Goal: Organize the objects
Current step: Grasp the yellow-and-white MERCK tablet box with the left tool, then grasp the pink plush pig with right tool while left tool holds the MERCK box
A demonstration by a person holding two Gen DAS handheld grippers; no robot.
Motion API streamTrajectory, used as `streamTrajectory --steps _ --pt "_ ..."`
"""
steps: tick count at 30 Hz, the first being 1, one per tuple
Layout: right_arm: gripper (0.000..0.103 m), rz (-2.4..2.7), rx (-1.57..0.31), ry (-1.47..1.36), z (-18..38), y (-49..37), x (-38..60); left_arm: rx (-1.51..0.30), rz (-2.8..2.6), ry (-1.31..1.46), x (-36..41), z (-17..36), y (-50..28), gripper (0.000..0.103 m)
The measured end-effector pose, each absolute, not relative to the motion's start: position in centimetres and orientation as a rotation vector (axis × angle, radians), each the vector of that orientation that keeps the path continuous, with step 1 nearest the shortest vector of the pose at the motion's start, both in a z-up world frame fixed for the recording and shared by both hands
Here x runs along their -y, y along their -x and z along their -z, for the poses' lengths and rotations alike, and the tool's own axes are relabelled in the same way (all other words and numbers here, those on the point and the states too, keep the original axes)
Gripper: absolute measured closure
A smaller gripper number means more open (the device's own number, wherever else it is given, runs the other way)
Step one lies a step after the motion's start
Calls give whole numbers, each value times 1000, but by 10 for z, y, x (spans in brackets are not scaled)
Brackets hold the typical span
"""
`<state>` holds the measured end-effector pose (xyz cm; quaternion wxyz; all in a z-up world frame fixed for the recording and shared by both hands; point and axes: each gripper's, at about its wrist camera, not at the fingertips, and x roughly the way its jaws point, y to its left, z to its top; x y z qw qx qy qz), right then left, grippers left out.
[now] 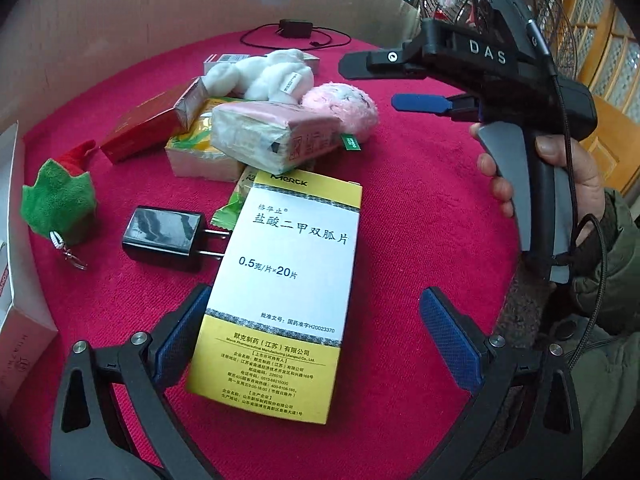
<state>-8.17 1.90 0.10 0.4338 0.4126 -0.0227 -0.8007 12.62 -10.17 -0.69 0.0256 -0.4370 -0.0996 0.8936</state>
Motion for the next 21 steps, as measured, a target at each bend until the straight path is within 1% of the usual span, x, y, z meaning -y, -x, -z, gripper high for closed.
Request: streamTrajectory --steps 3,5,6,7,8,9,10,13,18,21 --pt "0 2003 20 -1029 4 83 -12 408 -2779 1336 108 6 -126 1" --pt "0 2005 -5 -1019 6 81 -5 433 -2799 1331 108 6 -126 2" --pt "0 2005 -21 -1019 6 82 -2 432 -2814 1334 107 6 -127 7" --pt "0 2002 -35 -1024 7 82 1 419 -2829 1338 106 6 -125 15" --pt "2 1992 -42 -1030 9 82 4 418 -2841 1336 107 5 -126 21" --pt "6 1981 -46 -1038 10 81 6 426 -2847 1330 109 4 -127 38" --pt "6 1974 -45 -1038 11 80 7 449 -2845 1323 112 5 -128 42" --pt "8 1975 -55 -1014 10 79 9 455 -2846 1306 116 4 -141 42" --pt "8 1944 -26 -1055 12 87 10 302 -2885 1353 100 5 -141 42" --pt "8 1944 -30 -1046 13 86 10 251 -2899 1371 96 7 -140 42"
